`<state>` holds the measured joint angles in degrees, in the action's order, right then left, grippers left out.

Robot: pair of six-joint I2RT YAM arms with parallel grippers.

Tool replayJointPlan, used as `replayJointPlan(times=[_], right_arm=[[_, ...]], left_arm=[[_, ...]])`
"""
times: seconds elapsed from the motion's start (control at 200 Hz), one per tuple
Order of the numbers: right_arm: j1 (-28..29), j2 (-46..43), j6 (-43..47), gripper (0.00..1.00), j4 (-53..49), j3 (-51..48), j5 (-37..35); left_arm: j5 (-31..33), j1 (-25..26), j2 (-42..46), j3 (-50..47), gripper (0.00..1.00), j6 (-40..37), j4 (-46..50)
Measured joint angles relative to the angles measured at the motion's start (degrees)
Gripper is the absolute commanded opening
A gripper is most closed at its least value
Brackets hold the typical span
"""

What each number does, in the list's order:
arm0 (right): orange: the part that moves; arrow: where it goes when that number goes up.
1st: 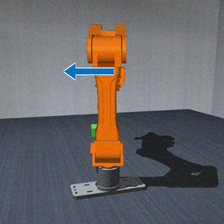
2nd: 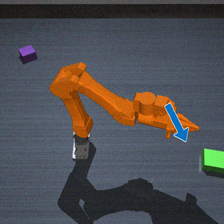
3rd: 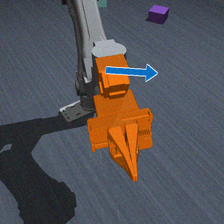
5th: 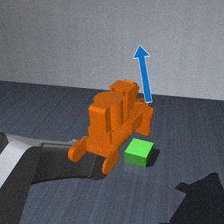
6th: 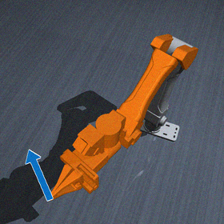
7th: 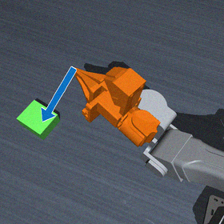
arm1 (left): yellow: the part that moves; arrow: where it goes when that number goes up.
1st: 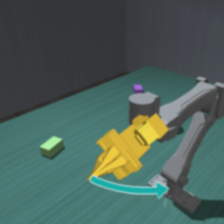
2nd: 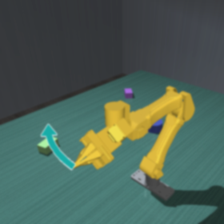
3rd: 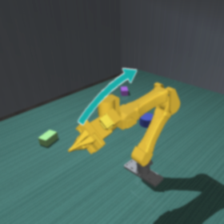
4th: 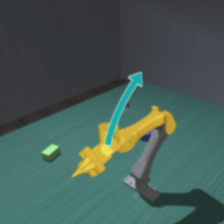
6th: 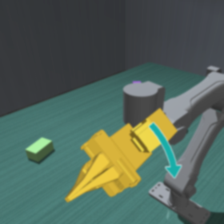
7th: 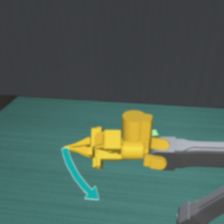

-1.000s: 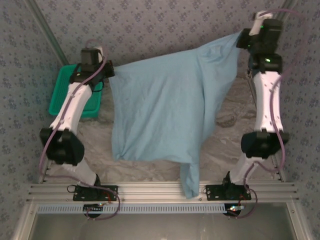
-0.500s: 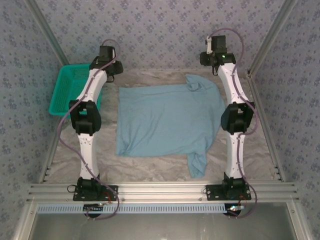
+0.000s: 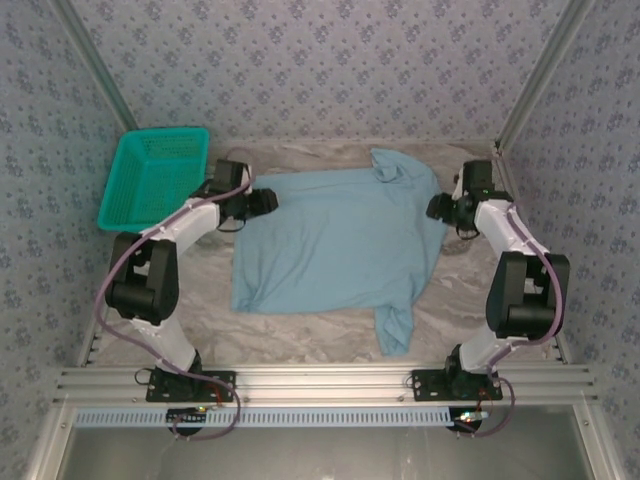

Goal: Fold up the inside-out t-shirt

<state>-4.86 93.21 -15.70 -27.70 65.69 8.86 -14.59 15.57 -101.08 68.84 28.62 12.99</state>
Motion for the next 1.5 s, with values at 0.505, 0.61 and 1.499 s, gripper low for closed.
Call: replayJointPlan(times=[0.505,0.61,1.499], right_arm=[[-3.7,9.7,-4.4,0.17,8.0,-5.4,3.7],[-3.6,9.3,-4.2,0.06,8.2,-5.4,4.1],[21.0,8.9,0.0,0.44,-2.0,9.5,-3.0]], left_arm=[[-0.7,0.1,-4.4,-9.2,0.54,0.8,-6.4],[-0.2,-0.2,-4.5,-9.6,0.54,0.8,-8.0],[3.6,-3.6,-3.0,-13.2,0.54,-1.6,-13.0]])
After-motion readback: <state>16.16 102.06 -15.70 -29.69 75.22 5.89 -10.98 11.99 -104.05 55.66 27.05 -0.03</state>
